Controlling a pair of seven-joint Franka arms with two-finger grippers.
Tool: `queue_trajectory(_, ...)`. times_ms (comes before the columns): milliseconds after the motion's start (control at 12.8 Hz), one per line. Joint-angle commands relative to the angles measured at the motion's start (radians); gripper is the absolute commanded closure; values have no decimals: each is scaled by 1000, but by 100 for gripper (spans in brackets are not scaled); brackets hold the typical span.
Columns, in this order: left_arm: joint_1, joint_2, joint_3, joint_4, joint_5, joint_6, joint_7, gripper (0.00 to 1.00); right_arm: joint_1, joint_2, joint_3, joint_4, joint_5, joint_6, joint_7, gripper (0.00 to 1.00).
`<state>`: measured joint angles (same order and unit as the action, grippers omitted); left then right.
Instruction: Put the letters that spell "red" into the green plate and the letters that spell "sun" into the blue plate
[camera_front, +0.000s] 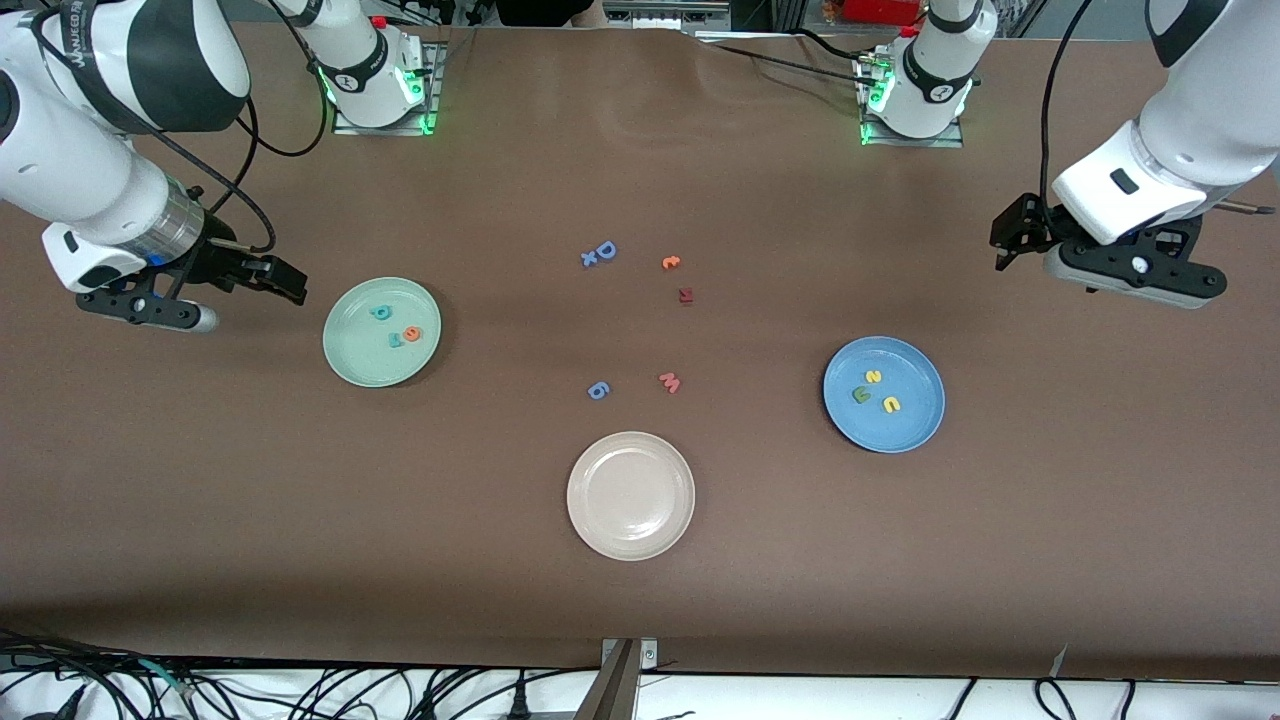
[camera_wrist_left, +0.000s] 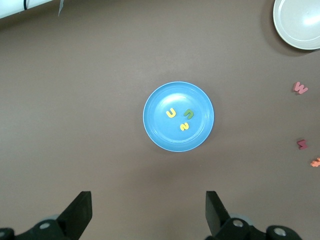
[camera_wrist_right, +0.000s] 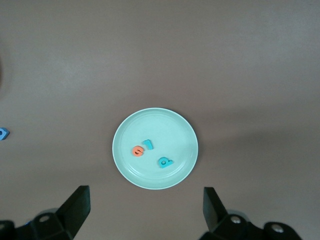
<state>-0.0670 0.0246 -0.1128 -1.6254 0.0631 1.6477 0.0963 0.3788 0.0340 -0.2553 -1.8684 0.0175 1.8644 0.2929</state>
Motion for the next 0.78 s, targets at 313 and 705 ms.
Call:
queue_trajectory(313,26,-38,-24,-44,12,1,17,0,-3,-16,2,-5,-11,-31,-5,0)
queue_trajectory(705,29,-35,-21,-31,7,3,16,0,-6,-23,1,-2,-13,-31,-3,0)
